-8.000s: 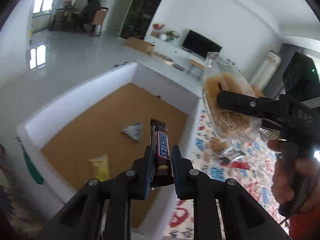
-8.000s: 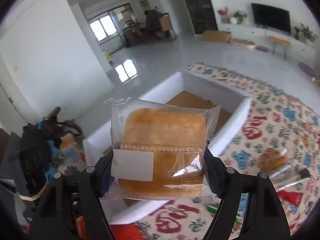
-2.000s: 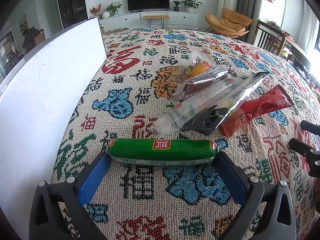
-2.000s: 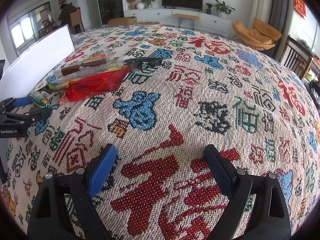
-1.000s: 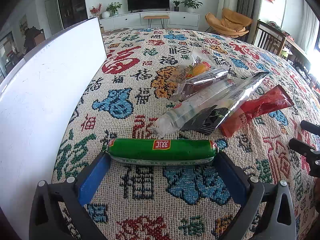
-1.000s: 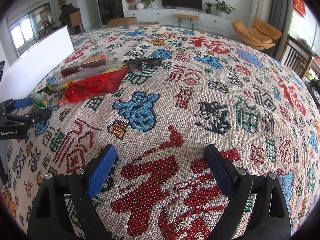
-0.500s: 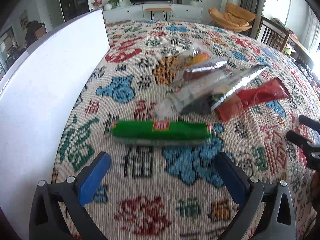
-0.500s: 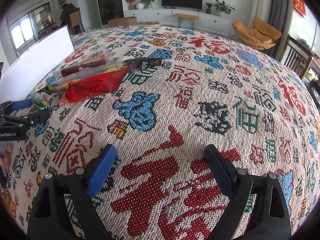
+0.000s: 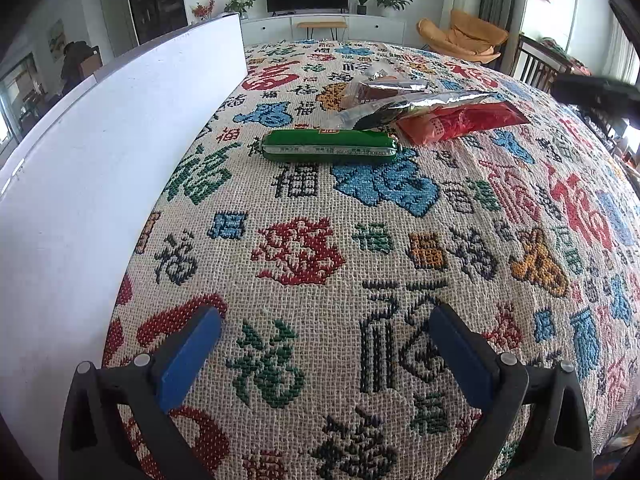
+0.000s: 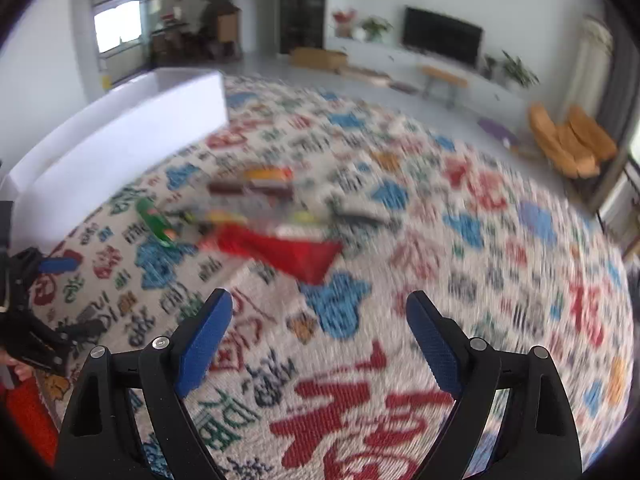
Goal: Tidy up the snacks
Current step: 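Lift the green snack with the left gripper while the right grasps the red packet, then raise the red packet with the right gripper while the left holds the green snack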
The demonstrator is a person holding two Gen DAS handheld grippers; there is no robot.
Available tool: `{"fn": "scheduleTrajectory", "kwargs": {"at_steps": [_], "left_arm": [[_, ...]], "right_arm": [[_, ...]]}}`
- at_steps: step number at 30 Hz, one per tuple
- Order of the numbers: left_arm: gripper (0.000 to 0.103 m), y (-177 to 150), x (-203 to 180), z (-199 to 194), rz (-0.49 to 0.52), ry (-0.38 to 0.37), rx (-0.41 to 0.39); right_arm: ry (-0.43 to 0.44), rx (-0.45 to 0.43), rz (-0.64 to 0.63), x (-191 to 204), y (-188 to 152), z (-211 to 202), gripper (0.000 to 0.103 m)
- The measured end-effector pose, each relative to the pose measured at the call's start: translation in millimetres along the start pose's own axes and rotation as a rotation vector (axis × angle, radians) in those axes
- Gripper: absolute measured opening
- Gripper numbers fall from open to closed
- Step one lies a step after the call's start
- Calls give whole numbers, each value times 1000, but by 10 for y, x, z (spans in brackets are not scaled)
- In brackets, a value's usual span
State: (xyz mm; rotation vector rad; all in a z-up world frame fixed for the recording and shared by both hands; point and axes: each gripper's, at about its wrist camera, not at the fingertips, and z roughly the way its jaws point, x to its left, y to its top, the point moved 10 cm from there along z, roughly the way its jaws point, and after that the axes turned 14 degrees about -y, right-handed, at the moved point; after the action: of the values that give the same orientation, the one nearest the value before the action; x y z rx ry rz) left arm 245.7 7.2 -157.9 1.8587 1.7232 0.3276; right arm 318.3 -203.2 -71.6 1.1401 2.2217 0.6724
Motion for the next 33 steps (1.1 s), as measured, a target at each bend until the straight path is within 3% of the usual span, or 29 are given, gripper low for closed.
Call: {"fn": "scheduleTrajectory", "kwargs": {"at_steps": [1, 3, 8, 9, 10, 11, 12, 15, 17, 19, 20, 24, 28, 30, 33], "left_arm": [[103, 3, 5, 0, 0, -1, -1], [103, 6, 5, 3, 1, -4, 0], [103, -20, 34, -18, 0, -3, 4], [103, -25, 45, -23, -4, -3, 4], [103, -31, 52, -28, -8, -4, 4], [103, -43, 58, -38, -10, -3, 4], [103, -42, 60, -35, -10, -1, 3], [103, -32, 62, -31, -11, -2, 3], [103, -23, 66, -26, -12, -2, 2], [103, -19, 67, -23, -13, -1, 3], [103, -19, 66, -24, -12, -1, 3], [103, -19, 72, -29, -13, 0, 6], [103, -30, 69, -42, -13, 5, 8], [103, -31, 84, -56, -14, 17, 9], [103, -15, 106, -151, -34, 6, -14]], "right_arm": [[43, -1, -56, 128, 151, -13, 91], [121, 83, -159, 402, 287, 137, 89], [138, 291, -298, 715, 105, 693, 87], [137, 319, -310, 746, 34, 739, 82], [130, 344, -332, 768, -39, 759, 73], [121, 375, -357, 790, -122, 759, 33], [122, 421, -372, 824, -217, 739, 16], [155, 458, -380, 955, -405, 438, 16], [203, 491, -291, 1017, -543, 211, 19], [237, 480, -173, 1026, -645, 26, 50], [238, 446, -113, 990, -672, -58, 76], [130, 253, 85, 613, -809, -331, 76], [-128, 120, 154, 88, -1009, -282, 76], [-219, 104, 157, -100, -1172, -194, 75], [-219, 138, 202, -302, -1363, -67, 75]]}}
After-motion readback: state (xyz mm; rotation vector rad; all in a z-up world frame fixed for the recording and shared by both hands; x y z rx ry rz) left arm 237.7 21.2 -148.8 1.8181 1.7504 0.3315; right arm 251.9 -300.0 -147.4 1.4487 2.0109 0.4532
